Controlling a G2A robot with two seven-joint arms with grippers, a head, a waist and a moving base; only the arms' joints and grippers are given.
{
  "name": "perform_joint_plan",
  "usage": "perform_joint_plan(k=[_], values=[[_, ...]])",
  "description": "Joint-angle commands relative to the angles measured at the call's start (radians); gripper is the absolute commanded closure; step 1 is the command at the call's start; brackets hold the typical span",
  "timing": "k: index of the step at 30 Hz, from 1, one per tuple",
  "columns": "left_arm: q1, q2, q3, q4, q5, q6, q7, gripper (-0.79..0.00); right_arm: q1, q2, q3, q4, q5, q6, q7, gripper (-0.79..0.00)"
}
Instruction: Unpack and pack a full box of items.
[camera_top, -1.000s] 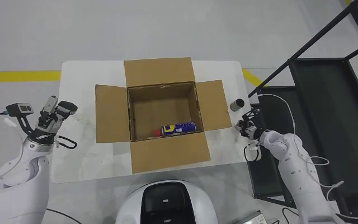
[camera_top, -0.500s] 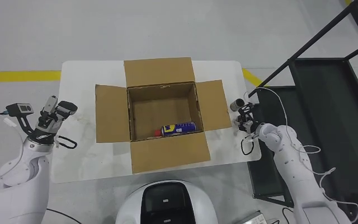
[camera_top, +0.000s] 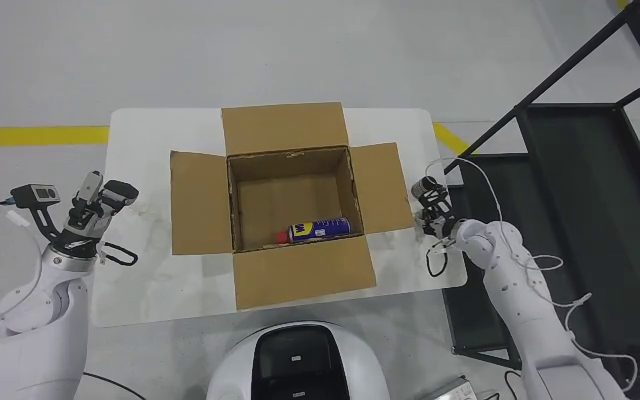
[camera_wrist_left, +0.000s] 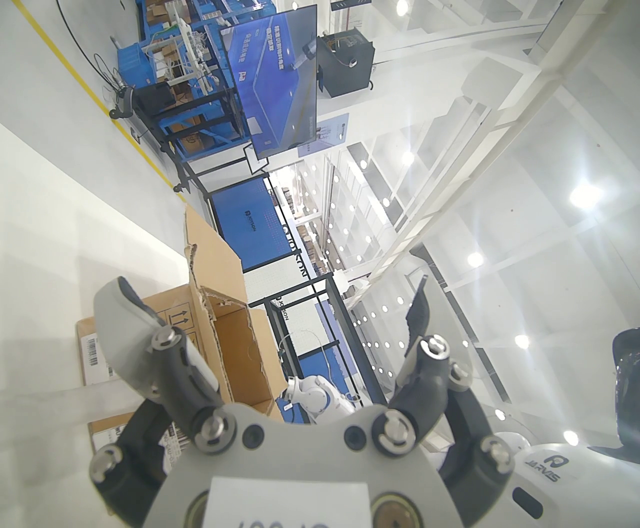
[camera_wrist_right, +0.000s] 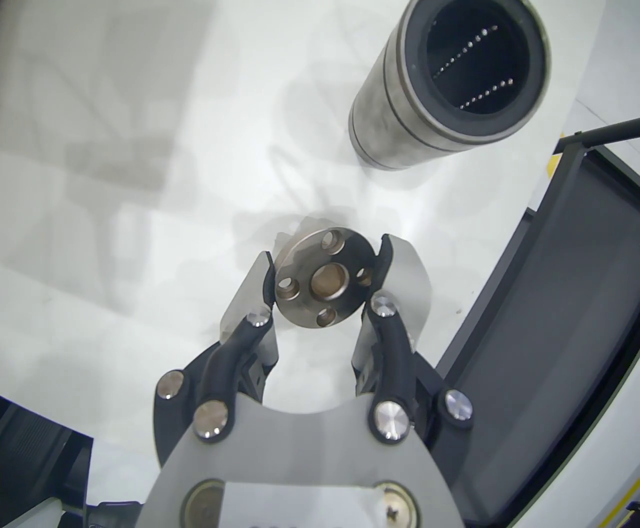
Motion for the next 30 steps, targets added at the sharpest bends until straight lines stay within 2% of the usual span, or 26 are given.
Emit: perform_joint_plan(k=[1, 9, 17, 22, 25, 30], values=[[0.0, 0.0, 0.0, 0.0, 0.0, 0.0, 0.0, -0.785, -0.009, 0.001, 0.001, -0.016, 0.005, 0.004, 0.0, -0.785], [0.0, 0.0, 0.0, 0.0, 0.0, 0.0, 0.0, -0.785, -0.088, 0.011, 0.041, -0.126, 0.041, -0.001, -0.023, -0.785], [0.0, 0.0, 0.0, 0.0, 0.0, 0.0, 0.0, -0.785, -0.205, 0.031, 0.145, -0.277, 0.111, -0.041, -0.06, -0.785], [0.0, 0.0, 0.0, 0.0, 0.0, 0.0, 0.0, -0.785, -0.302, 0.04, 0.207, -0.487, 0.075, 0.004, -0.108, -0.785], [0.0, 0.0, 0.0, 0.0, 0.0, 0.0, 0.0, -0.785, -0.357, 0.042, 0.23, -0.627, 0.053, 0.054, -0.096, -0.785], [0.0, 0.0, 0.0, 0.0, 0.0, 0.0, 0.0, -0.785, -0.357, 0.045, 0.238, -0.746, 0.038, 0.034, -0.066, -0.785]])
